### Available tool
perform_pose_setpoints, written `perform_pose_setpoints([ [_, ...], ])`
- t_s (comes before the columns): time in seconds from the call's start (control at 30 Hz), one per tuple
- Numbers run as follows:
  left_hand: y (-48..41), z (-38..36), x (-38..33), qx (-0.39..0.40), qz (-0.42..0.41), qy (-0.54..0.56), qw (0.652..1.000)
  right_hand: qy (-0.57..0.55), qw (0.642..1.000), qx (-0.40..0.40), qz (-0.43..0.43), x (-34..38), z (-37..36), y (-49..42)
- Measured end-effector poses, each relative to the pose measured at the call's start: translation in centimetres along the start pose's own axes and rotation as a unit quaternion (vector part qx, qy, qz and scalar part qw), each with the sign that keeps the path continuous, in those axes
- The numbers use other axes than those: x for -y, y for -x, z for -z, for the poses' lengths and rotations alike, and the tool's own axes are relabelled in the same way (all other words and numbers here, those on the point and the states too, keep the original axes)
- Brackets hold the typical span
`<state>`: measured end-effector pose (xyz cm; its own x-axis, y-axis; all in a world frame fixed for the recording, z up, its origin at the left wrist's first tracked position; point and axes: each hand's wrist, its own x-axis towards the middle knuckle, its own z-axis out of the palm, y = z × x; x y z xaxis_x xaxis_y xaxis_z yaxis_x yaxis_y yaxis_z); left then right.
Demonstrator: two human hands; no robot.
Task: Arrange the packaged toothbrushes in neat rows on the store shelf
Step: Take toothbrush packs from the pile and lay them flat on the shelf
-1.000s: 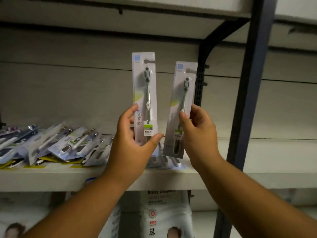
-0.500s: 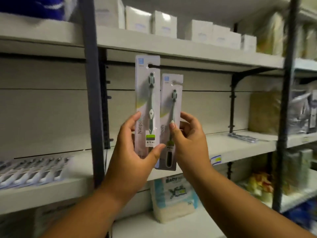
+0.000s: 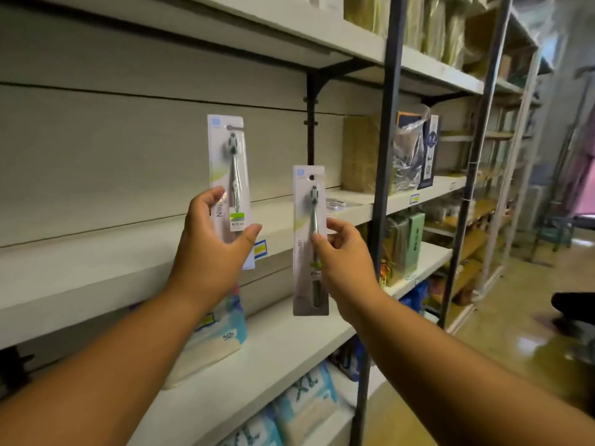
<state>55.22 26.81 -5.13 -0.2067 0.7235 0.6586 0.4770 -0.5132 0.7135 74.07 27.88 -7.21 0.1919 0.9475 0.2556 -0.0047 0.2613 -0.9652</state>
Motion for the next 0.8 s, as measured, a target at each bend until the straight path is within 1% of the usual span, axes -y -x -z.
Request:
perform_pose_setpoints([
  [0.13,-3.8,-2.9,2.8,0.005,0.061,-0.011,0.998,0.026,0.999,-0.016,-0.025,-1.7,1.2,-3.7],
  [0.2,-5.9,-3.7,4.2,0.015,0.074,-0.019,0.997,0.028,0.999,-0.032,-0.033,-1.5,1.4,-6.2],
  [0.27,-8.1,-4.2,5.5,0.017,0.070,-0.019,0.997,0.031,0.997,-0.071,-0.020,-0.6,1.7,-9.8],
  [0.33,-10.6,-4.8,6.4,0.019,0.067,-0.026,0.997,0.052,0.992,-0.115,0.012,0.7,2.1,-14.1],
  [0.37,-11.8,-5.2,6.8,0.023,0.072,-0.028,0.997,0.058,0.991,-0.123,0.016,1.3,2.0,-16.2],
  [0.5,-15.8,-7.3,8.1,0.071,0.098,-0.042,0.992,0.089,0.992,-0.089,-0.008,2.5,1.8,-23.3],
  [0.57,-16.8,-8.5,8.1,0.090,0.091,-0.061,0.990,0.102,0.992,-0.080,-0.001,2.3,1.5,-26.0],
  [0.67,-17.2,-10.3,7.1,0.120,0.069,-0.061,0.988,0.078,0.995,-0.066,-0.019,1.1,0.9,-29.9],
  [0.73,-17.7,-11.5,6.5,0.144,0.078,-0.070,0.984,0.080,0.995,-0.037,-0.039,-0.1,0.6,-32.5],
  [0.8,-18.9,-12.5,6.6,0.163,0.103,-0.096,0.977,0.093,0.994,0.014,-0.056,-1.1,0.0,-34.5],
])
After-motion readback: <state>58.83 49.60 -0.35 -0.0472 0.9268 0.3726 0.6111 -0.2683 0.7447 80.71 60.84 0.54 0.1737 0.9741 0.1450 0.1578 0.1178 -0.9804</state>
